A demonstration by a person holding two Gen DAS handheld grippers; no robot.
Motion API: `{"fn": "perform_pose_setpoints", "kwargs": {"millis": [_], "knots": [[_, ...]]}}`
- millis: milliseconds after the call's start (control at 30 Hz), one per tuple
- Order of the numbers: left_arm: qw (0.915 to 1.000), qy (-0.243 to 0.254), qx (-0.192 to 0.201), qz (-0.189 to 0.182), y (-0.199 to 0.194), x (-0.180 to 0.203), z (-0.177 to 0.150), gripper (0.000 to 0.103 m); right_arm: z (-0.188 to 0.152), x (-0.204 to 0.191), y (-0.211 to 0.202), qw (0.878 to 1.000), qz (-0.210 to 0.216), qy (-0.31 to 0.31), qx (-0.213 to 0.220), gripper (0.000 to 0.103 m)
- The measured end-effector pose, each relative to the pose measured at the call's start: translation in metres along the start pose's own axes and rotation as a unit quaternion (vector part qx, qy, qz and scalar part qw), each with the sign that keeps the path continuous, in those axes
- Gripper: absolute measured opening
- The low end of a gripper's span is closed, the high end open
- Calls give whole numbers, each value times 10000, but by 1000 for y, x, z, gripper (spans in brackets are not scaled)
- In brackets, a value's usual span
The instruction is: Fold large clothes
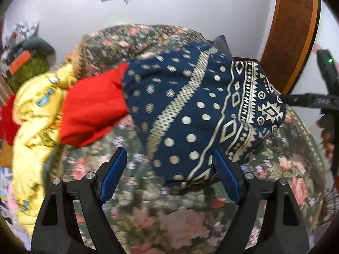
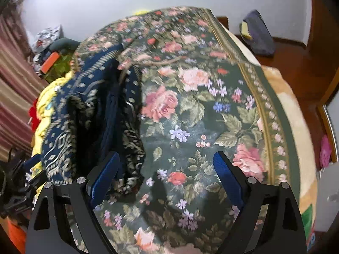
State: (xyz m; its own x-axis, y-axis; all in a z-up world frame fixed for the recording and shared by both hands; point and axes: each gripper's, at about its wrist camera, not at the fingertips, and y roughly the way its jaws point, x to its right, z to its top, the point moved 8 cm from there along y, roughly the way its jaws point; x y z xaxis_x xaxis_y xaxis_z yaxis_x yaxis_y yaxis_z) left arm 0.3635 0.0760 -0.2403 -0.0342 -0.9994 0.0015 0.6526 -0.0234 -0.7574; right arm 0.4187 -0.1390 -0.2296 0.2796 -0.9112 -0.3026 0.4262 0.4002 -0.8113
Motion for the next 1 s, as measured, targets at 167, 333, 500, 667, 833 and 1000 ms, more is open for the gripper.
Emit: {"fn": "perform_pose_setpoints", "kwargs": {"millis": [167,333,500,667,833,1000], "knots": [[9988,-66,306,370,-24,-24,13,82,7,-18,-34,9990,119,-195,390,89],[9970,-375,501,457,-32,-51,31,83,16,-50,-53,9961,328,-516,642,89],[9954,-929,216,-21,-13,-66,42,83,25,-81,-43,9932,642,-749,617,89],[9793,-1502,-579,-1230,36,-57,39,83,27,-97,-1,9922,1083,-609,106,89],[9495,-2117,-944,-2116,75,-51,39,84,27,-82,50,9909,1212,-261,-525,89],[9217,-2598,-1221,-2610,112,-50,43,92,26,-64,90,9829,1533,77,-1013,89]]}}
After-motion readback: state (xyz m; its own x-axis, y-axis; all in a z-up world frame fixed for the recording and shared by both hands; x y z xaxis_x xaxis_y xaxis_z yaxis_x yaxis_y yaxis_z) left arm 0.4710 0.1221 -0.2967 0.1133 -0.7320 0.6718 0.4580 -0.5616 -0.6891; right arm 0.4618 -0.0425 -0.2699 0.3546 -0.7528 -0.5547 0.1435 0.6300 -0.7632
